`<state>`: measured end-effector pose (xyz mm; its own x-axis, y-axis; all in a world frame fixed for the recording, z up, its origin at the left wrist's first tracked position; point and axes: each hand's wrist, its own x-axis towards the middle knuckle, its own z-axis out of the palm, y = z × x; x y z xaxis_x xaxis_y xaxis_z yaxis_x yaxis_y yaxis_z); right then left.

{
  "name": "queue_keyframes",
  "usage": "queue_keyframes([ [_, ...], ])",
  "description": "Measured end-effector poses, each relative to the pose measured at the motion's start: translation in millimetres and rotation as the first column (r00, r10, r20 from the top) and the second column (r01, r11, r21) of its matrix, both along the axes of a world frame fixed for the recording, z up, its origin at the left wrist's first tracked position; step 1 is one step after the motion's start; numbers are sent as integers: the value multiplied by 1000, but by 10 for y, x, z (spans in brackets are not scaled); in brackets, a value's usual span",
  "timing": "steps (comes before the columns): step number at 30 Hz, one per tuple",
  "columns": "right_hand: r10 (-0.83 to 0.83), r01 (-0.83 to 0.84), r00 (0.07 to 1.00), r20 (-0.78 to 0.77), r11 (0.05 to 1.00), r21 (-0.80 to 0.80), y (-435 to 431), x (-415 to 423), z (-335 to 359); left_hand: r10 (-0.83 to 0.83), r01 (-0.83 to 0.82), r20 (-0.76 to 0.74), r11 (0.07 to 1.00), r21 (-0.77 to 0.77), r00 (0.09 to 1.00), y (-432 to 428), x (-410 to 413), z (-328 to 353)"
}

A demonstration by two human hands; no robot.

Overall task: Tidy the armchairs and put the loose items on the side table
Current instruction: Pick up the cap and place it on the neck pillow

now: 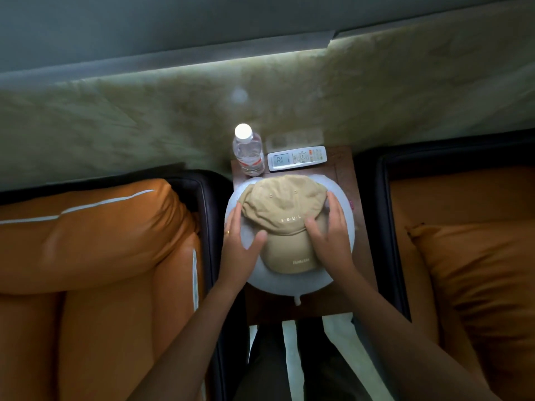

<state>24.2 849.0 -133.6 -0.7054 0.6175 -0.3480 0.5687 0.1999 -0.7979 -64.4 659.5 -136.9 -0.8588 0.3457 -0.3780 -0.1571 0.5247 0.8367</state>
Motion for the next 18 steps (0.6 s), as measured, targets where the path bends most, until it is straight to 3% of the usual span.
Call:
queue_keyframes([
  [3, 96, -100, 993, 68, 993, 66, -101, 305, -18, -26, 26, 11, 999, -47, 1000, -108, 266, 97],
  [6, 89, -98, 987, 133, 993, 62, -245, 598, -22, -39, 43, 48, 994, -100, 998, -204, 519, 188],
  [14, 39, -25, 973, 227, 997, -67, -594, 1335, -35, -181, 183, 103, 983, -6, 978, -399, 1030, 314],
  [18, 76, -74, 920, 384, 997, -20, -789, 1800, 45, -145, 153, 208, 988, -22, 967, -423, 1170, 465],
])
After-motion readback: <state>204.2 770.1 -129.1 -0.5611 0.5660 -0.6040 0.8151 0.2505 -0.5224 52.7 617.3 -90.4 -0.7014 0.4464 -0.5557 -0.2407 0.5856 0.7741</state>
